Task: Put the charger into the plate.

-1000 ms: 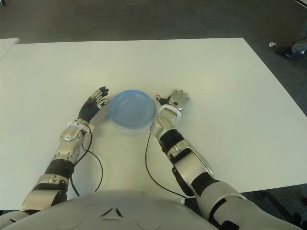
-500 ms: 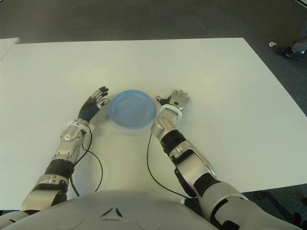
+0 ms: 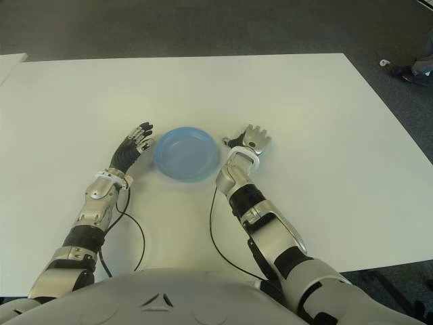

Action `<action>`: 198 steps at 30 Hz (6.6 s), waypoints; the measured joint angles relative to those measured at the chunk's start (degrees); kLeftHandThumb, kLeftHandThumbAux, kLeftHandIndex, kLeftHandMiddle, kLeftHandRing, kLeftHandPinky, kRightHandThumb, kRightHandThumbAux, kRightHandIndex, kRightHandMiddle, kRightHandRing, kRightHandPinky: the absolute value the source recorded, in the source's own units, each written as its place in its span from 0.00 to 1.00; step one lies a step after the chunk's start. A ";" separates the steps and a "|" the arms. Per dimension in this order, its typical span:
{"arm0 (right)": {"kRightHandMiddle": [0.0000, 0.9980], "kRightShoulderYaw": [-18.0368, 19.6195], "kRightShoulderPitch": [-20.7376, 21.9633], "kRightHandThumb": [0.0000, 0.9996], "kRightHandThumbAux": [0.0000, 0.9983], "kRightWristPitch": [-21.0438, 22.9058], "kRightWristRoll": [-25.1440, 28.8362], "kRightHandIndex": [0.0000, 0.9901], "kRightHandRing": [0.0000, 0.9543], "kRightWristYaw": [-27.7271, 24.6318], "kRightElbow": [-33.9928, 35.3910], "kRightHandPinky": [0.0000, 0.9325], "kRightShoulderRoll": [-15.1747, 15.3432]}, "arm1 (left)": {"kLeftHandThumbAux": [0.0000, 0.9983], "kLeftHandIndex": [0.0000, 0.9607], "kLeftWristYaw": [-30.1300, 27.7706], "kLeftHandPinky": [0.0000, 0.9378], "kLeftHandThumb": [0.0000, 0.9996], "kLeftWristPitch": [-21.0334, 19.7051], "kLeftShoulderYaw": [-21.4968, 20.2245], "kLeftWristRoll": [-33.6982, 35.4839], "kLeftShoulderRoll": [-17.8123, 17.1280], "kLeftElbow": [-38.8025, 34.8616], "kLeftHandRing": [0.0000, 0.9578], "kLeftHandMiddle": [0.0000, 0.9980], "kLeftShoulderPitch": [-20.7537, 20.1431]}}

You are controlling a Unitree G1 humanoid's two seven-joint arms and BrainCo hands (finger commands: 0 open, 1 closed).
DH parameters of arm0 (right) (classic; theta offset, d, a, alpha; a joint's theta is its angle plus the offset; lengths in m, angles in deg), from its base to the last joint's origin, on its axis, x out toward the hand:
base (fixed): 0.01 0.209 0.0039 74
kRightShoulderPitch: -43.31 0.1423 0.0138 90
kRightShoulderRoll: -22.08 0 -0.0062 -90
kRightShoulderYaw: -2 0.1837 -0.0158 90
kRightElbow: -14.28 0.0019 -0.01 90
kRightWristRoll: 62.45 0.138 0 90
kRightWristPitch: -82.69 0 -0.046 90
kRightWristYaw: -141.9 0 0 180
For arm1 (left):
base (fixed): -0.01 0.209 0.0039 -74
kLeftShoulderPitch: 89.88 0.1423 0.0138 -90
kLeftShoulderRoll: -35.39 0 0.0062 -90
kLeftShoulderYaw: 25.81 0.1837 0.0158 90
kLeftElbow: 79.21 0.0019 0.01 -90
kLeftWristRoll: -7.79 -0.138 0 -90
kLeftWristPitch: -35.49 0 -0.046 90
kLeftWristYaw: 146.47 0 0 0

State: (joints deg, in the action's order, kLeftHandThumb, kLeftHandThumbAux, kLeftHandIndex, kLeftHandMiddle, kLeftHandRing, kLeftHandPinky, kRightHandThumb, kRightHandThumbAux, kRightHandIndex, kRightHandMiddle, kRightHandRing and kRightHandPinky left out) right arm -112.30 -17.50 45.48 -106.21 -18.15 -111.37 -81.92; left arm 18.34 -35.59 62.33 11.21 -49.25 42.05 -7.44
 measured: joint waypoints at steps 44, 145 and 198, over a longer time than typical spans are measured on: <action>0.47 9.94 -8.44 0.96 0.65 -25.84 3.46 0.47 0.51 17.13 1.27 0.72 -0.67 | 0.58 0.10 0.01 0.04 0.00 -0.50 -0.21 1.93 0.02 -1.03 0.06 0.09 0.98; 0.05 -9.49 -6.50 0.45 0.23 -37.93 -0.14 0.06 0.06 -8.76 15.01 0.06 -0.16 | 0.57 0.05 6.12 0.07 0.00 -1.16 -1.55 2.11 6.34 0.30 0.07 0.07 -0.29; 0.00 10.71 -12.76 0.23 0.41 -53.19 16.14 0.00 0.00 -7.98 21.63 0.00 7.25 | 0.56 0.06 3.11 0.09 0.00 1.73 -2.05 2.18 4.67 2.07 0.11 0.13 -0.40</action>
State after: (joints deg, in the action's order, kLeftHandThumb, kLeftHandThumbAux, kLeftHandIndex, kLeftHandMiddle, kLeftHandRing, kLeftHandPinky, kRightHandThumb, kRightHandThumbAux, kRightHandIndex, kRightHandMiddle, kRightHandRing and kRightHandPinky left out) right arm -101.59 -30.26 -7.71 -90.07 -26.13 -89.74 -74.67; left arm 21.45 -33.86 60.28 13.39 -44.58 44.12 -7.84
